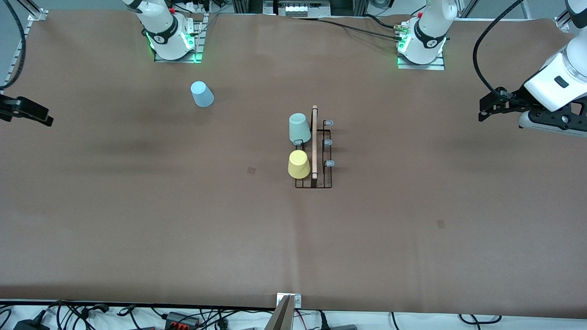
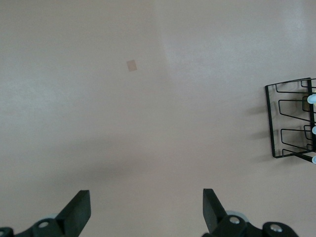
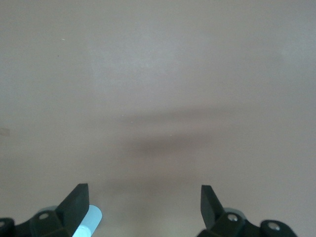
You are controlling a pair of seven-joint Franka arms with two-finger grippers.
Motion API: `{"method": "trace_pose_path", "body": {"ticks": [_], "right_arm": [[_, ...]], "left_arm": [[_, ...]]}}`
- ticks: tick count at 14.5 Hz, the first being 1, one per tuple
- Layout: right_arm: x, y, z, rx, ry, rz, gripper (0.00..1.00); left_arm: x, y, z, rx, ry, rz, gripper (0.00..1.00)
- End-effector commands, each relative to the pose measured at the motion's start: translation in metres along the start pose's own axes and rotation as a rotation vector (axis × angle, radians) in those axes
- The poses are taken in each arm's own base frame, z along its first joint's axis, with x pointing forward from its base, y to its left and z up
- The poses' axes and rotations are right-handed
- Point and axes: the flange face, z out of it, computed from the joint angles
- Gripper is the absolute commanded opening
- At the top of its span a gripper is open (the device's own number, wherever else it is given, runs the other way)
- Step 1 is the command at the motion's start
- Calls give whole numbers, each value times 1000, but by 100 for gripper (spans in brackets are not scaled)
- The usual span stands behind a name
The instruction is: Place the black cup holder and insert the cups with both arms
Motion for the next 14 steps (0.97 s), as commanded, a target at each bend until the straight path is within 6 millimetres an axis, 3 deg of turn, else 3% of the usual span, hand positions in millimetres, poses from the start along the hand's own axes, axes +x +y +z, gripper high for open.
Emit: {"method": "trace_pose_path", "body": {"ticks": [1, 4, 14], "right_arm": [[-1, -15, -4, 25, 9, -21, 100], [-2, -23, -4, 24, 4, -34, 100], [2, -19, 1, 26, -6, -36, 100]], "left_arm": [[-1, 3, -6, -15, -10, -6, 100], [-2, 4, -6, -15, -13, -3, 100], [-1, 3, -6, -10, -12, -4, 100]]}}
